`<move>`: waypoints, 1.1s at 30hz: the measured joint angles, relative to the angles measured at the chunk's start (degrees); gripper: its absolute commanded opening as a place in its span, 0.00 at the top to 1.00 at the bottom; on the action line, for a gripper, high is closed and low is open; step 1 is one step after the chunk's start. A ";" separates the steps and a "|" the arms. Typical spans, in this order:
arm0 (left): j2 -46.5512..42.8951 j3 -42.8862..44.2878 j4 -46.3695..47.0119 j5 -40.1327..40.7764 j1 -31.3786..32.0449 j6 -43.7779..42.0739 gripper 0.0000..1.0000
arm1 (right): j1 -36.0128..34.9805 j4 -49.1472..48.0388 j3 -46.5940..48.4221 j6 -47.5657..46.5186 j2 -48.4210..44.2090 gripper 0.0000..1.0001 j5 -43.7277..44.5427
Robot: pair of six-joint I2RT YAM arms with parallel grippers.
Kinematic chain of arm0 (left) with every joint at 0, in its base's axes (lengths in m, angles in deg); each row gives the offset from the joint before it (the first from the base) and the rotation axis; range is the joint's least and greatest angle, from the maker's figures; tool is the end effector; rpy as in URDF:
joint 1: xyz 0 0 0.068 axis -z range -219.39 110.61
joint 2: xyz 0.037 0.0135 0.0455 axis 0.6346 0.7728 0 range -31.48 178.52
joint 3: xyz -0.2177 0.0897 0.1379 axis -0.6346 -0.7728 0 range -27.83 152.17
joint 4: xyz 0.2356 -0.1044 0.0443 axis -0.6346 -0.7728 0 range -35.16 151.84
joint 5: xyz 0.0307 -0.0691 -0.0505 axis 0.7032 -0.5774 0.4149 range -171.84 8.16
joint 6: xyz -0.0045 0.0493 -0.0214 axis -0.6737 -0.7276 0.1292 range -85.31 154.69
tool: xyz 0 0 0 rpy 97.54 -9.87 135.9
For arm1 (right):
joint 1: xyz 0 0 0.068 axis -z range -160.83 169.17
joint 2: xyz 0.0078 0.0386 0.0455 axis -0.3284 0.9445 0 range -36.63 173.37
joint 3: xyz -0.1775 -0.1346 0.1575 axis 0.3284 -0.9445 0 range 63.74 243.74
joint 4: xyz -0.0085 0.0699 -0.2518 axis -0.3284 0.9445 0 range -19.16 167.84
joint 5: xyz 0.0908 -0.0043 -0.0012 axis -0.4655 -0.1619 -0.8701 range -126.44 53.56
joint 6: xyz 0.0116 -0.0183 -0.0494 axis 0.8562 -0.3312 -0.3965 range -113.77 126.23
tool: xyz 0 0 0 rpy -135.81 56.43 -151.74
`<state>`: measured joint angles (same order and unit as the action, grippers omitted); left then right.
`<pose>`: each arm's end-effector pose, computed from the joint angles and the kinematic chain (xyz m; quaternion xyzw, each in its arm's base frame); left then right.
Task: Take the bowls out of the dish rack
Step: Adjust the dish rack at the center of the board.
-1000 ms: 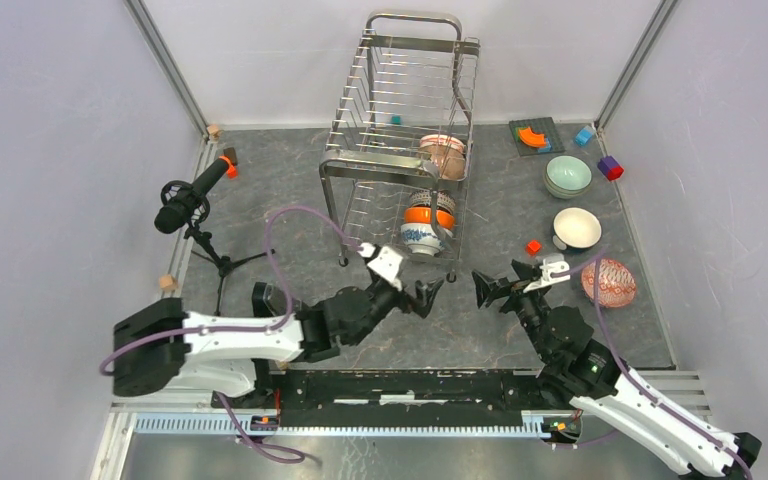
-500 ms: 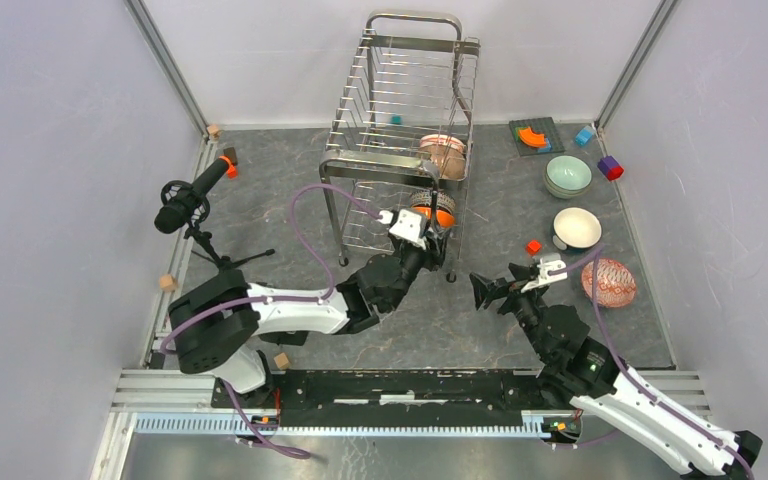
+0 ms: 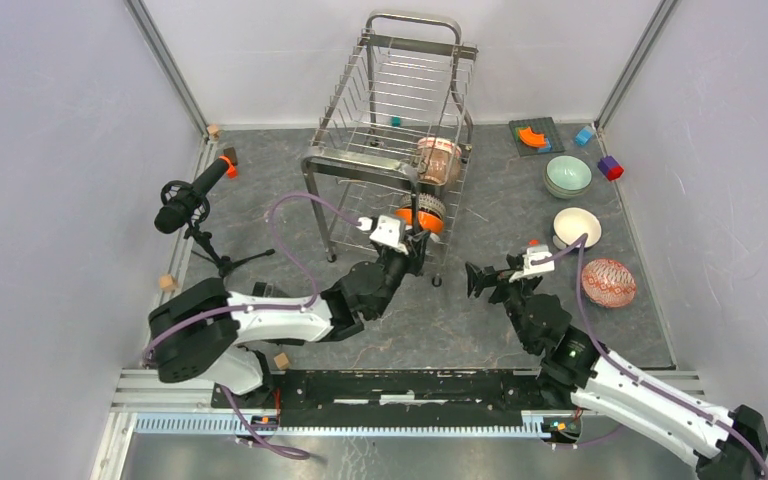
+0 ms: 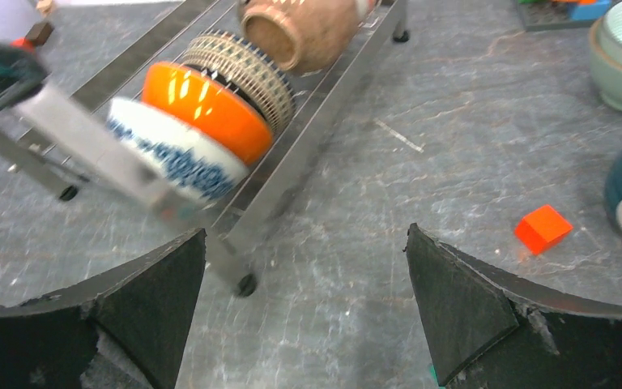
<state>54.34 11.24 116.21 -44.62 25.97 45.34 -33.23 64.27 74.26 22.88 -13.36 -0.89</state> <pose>0.1504 -0.2763 0.2531 0.0735 0.6646 -0.2736 0.6914 0.0970 0.0921 0.2111 -0.0235 0.7370 0.1734 0.6528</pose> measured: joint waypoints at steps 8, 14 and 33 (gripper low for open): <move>-14.03 -5.79 -13.31 0.83 -1.03 1.18 0.95 | 4.20 -20.33 2.95 -4.98 16.50 0.02 9.60; -23.54 -8.09 -24.44 0.63 -1.40 4.13 0.95 | 13.60 -34.58 13.49 -11.06 36.24 0.02 6.82; -31.76 -9.51 -34.51 -2.84 -1.90 7.41 0.94 | 26.86 -43.39 42.45 -20.02 75.60 0.02 -15.04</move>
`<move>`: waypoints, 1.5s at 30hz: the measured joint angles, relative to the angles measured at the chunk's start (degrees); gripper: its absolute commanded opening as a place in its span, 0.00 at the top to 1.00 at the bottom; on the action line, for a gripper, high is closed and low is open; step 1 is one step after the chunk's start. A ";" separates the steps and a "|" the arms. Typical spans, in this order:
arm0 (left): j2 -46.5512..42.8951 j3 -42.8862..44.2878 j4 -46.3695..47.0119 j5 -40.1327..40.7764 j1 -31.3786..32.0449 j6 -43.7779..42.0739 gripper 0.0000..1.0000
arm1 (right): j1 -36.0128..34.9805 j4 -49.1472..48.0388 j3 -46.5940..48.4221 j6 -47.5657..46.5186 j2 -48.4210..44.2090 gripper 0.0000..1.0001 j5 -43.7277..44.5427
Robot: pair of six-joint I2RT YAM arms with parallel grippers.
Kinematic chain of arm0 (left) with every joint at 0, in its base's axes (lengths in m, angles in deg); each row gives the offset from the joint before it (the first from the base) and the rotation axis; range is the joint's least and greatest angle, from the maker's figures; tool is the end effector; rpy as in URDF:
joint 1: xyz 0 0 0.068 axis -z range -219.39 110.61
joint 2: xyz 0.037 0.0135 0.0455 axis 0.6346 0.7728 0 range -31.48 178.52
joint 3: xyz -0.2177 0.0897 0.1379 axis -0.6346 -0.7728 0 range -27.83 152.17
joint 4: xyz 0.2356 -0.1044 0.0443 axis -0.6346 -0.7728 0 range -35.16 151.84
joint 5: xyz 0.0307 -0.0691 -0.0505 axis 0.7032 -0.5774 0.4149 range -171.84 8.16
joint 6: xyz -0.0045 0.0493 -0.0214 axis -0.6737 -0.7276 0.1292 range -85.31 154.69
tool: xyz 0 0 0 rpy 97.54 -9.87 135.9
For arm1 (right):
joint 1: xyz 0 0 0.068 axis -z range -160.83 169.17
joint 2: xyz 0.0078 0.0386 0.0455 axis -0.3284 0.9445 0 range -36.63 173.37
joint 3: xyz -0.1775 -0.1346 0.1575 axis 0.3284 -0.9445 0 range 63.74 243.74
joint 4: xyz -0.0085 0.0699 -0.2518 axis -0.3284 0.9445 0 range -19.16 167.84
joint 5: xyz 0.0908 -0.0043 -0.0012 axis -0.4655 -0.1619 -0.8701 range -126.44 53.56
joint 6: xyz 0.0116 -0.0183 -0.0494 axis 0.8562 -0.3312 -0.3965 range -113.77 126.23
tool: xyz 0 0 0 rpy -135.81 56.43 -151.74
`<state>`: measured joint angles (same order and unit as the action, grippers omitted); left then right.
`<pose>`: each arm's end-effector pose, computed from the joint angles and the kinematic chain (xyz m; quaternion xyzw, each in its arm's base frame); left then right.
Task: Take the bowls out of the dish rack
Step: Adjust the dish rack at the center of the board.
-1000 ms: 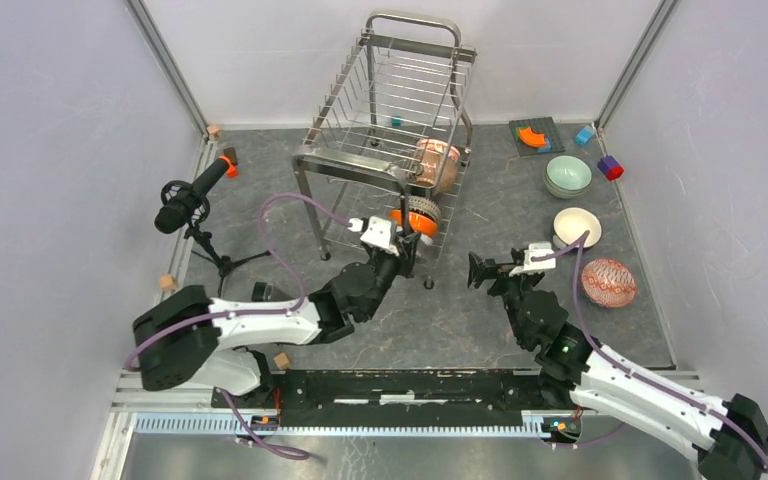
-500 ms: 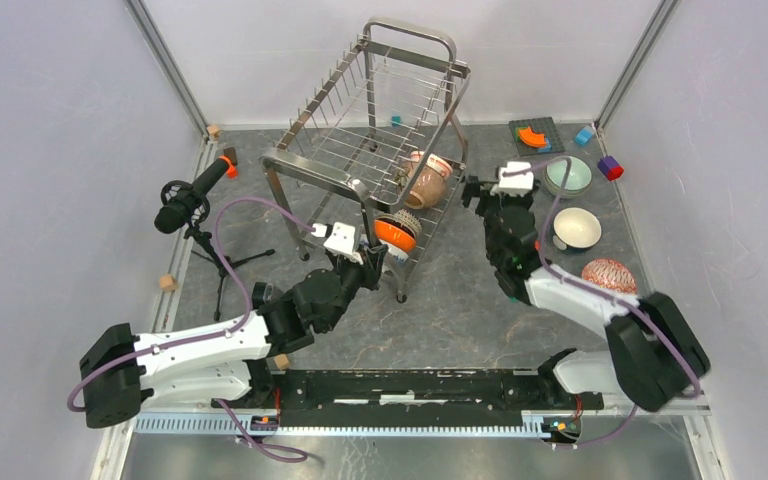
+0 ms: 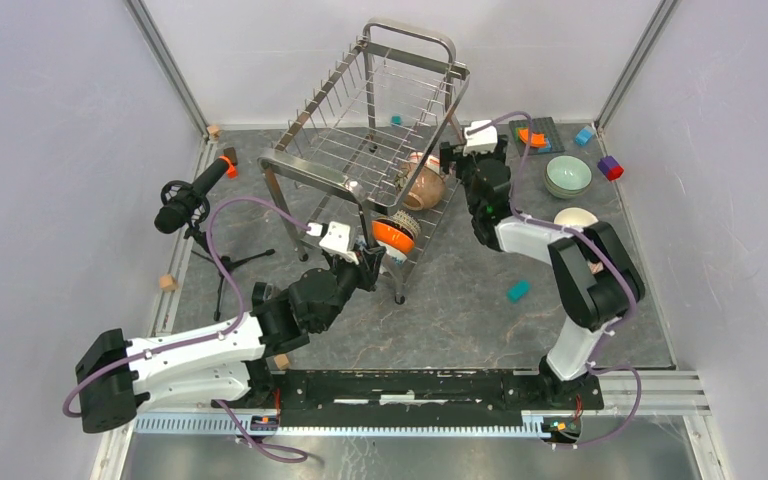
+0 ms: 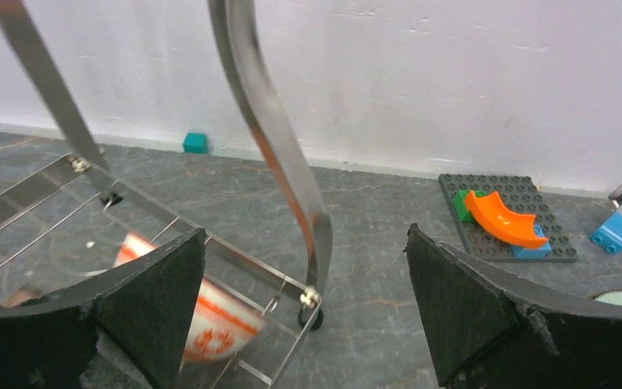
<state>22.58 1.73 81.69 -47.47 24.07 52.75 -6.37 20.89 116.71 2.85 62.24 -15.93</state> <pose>0.1145 -0.1842 0.2720 0.0863 0.7252 -0.2583 0.6323 0.3495 0.1532 0.2477 -0.0414 0.6820 0.0193 0.7299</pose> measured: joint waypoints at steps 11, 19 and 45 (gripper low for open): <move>-2.05 0.17 -3.43 -1.05 -0.13 2.08 0.94 | 2.25 4.35 18.05 -3.10 14.01 0.18 1.14; -2.86 0.28 -4.79 -1.38 -0.13 2.10 0.94 | 2.78 6.58 19.47 2.51 15.50 0.68 -1.09; 5.81 8.66 -10.86 0.90 -4.00 5.55 0.98 | 8.00 13.57 -7.06 9.86 -10.47 1.00 12.79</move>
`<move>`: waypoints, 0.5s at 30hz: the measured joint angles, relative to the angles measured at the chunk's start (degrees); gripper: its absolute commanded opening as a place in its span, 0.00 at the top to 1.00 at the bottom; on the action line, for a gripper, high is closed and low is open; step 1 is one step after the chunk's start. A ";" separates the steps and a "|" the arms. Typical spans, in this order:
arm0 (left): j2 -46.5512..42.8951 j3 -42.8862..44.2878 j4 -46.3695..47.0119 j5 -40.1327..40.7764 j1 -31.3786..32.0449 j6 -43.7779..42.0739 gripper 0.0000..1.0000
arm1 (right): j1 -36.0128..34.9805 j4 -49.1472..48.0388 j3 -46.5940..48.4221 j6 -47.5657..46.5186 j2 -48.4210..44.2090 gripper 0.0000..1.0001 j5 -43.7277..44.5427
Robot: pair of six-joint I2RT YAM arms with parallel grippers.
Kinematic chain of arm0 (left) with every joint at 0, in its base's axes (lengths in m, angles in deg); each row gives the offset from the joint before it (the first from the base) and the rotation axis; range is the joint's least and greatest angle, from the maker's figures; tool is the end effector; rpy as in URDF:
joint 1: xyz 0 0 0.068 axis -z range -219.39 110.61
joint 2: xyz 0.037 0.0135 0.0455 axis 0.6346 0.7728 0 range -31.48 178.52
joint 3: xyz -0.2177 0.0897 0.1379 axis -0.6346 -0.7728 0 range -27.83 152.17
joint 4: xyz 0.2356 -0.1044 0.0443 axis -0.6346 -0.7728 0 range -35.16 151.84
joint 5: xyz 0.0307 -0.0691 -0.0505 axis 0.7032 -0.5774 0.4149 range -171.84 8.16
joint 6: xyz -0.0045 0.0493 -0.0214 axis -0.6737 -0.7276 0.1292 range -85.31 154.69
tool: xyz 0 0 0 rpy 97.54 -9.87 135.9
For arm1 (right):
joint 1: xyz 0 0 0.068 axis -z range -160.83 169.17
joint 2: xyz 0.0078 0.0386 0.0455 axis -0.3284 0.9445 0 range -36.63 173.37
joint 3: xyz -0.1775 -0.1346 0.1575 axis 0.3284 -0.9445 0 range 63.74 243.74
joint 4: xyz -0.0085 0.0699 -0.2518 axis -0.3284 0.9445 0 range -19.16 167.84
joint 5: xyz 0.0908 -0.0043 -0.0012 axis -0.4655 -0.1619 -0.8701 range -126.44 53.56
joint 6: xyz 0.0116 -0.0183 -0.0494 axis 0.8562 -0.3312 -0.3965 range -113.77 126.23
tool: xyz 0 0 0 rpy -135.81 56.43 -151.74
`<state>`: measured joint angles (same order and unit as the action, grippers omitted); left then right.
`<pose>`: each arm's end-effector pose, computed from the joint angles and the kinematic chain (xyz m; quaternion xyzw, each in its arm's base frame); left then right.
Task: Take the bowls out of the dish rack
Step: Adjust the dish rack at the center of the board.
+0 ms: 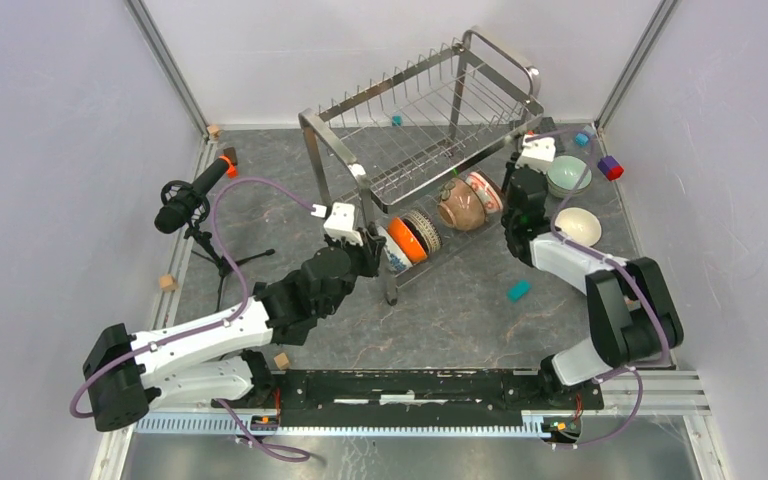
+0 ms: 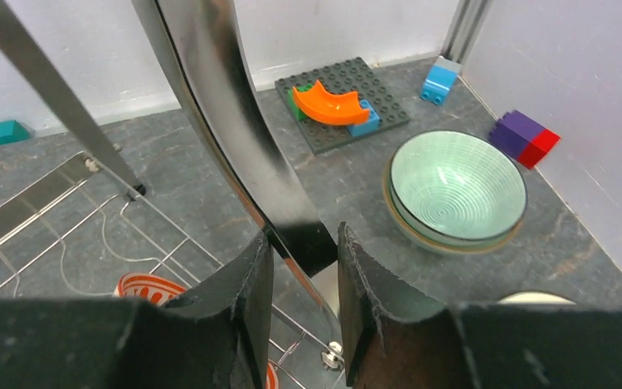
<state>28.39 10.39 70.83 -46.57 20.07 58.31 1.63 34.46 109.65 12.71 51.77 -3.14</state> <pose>0.1386 -0.1945 0.2847 0.0488 0.7662 -0.2179 0.6026 0.3272 0.0830 0.2451 0.1219 0.7277 -0.0752 0.6707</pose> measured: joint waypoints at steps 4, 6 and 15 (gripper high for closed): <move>-0.35 0.42 -1.25 -0.24 -3.65 0.90 0.98 | 0.02 1.01 -4.98 1.77 -5.60 1.00 -0.24; -0.59 0.42 -1.36 -0.22 -5.60 1.07 0.98 | 0.00 1.33 -7.10 2.75 -8.09 1.00 -1.22; 2.03 1.77 -0.46 2.40 -13.92 -0.87 0.98 | -1.99 2.38 -14.67 8.22 -17.53 1.00 -6.05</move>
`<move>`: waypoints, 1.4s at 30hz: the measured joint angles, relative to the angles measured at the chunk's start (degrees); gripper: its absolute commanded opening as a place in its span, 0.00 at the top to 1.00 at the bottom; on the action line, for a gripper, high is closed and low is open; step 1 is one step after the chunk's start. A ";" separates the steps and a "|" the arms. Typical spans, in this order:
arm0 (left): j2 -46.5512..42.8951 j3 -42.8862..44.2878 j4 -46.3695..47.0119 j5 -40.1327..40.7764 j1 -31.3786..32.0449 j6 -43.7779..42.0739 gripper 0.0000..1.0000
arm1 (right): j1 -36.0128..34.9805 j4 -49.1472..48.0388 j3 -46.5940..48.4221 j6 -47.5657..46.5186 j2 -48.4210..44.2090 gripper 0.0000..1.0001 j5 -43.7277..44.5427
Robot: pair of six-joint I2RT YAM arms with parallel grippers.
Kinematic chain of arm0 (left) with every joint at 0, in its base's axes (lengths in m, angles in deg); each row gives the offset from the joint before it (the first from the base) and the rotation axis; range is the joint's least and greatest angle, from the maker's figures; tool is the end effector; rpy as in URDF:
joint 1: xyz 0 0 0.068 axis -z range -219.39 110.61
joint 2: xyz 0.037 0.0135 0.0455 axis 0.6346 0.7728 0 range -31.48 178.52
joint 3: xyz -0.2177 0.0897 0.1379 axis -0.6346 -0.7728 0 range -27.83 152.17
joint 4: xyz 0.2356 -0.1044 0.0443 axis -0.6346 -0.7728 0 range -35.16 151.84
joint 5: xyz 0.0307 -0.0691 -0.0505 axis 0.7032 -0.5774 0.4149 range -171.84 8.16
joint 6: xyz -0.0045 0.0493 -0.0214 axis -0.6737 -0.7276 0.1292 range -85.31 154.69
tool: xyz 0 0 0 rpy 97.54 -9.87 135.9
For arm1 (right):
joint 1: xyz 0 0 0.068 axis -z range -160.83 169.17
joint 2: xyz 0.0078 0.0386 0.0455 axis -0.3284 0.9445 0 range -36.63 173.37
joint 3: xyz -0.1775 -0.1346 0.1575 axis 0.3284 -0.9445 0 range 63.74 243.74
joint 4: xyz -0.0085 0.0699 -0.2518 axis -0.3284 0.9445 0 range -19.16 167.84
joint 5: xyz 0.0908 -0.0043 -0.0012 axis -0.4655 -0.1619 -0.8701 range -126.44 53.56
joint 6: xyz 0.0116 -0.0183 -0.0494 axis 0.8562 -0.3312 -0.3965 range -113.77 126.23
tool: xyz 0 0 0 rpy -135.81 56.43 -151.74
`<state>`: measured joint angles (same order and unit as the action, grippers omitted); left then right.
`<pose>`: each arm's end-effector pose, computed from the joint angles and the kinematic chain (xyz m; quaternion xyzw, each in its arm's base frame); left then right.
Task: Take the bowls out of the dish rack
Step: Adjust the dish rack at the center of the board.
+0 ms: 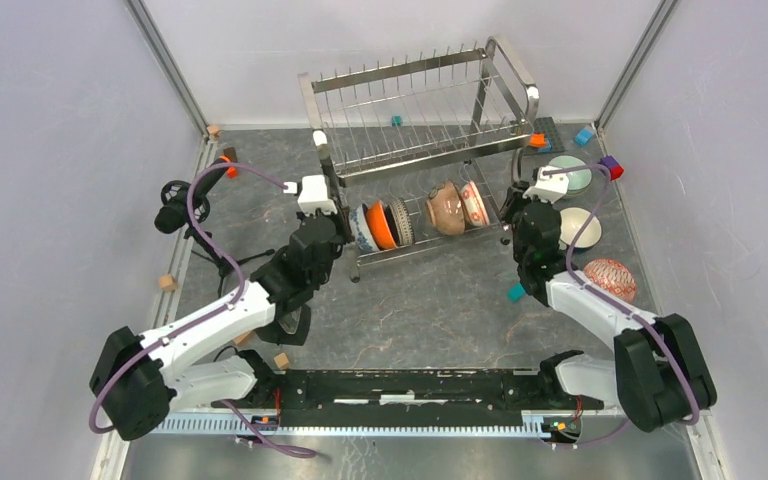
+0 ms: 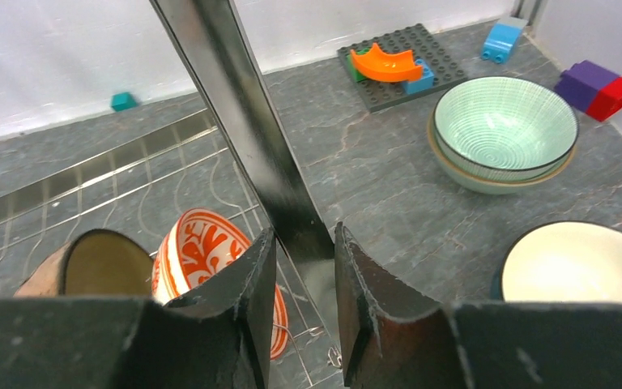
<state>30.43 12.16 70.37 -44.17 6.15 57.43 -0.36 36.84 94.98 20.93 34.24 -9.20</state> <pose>0.1870 -0.1595 0.2870 -0.0493 0.7676 -0.1196 0.6278 0.2558 0.0735 0.2425 0.1276 0.7261 0.0253 0.6751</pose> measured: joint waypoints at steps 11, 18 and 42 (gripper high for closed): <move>8.02 4.92 2.67 1.03 -9.33 -2.93 0.98 | -4.81 -0.63 -5.77 4.59 -6.58 1.00 -2.05; 11.93 7.39 4.74 -2.34 -13.20 -3.48 0.98 | -8.90 3.17 -10.88 8.35 -8.66 1.00 -9.81; 12.81 8.81 4.63 -14.64 -19.39 -4.70 0.98 | -11.87 12.22 -12.92 8.41 -16.31 0.49 -22.60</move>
<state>43.23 20.97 75.01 -58.81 -13.24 52.73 -12.23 49.06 82.07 29.34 17.94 -31.80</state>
